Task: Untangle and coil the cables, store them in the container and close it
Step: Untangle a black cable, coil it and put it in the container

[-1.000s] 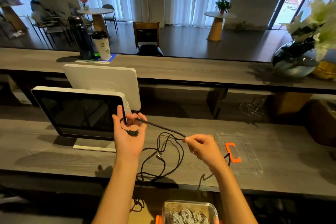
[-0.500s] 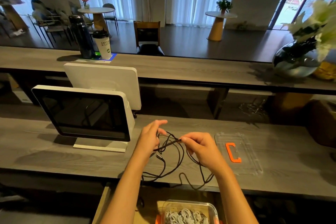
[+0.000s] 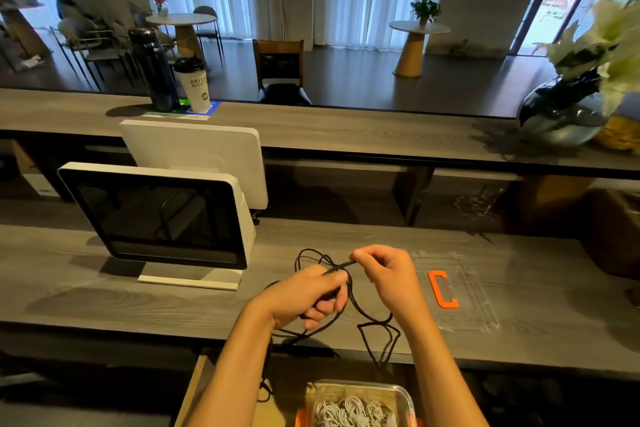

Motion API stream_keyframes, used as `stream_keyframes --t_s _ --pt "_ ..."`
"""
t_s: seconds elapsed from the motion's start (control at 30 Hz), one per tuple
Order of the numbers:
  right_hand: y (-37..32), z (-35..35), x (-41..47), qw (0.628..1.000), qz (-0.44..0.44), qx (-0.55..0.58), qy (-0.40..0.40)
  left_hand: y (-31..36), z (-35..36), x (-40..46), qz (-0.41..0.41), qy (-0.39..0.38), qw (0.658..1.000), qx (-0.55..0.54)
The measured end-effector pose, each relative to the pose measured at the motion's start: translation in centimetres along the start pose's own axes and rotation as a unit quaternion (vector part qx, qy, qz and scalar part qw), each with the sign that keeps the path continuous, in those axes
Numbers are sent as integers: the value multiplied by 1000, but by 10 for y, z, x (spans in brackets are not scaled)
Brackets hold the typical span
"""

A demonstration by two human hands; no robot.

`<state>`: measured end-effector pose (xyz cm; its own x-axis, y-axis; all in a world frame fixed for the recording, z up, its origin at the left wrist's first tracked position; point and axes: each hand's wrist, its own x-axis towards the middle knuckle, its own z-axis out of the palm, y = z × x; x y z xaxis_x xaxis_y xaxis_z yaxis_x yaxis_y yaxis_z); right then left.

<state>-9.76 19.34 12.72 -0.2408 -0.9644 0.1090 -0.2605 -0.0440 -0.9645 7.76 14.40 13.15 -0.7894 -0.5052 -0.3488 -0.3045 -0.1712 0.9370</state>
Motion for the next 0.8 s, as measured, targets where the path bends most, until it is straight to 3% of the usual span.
stream_keyframes --t_s 0.07,0.17,0.27,0.37,0.47,0.5,0.57,0.67,0.8 --pt "4 -5 1 1000 18 2 8 1 -4 -1 26 115 993 -16" --pt "7 -7 0 999 32 14 3 2 -7 1 63 259 956 -124" --pt "12 -7 -2 999 41 12 0 -1 -13 8 150 358 867 -312" --pt "16 -10 -3 999 50 2 -12 0 -24 3 260 324 754 -510" --pt "19 -13 -2 998 51 -3 -41 6 -28 -4 297 303 675 -603" --pt "20 -13 -2 997 52 -6 -53 7 -30 -6 294 325 670 -599" --pt "22 -15 -3 995 49 -16 -83 4 -34 -5 275 426 696 -508" --pt "20 -17 -6 993 24 -48 -110 -2 -33 -2 222 570 756 -232" --pt "4 -15 -7 984 -27 -85 -155 -8 -25 5 137 570 808 55"
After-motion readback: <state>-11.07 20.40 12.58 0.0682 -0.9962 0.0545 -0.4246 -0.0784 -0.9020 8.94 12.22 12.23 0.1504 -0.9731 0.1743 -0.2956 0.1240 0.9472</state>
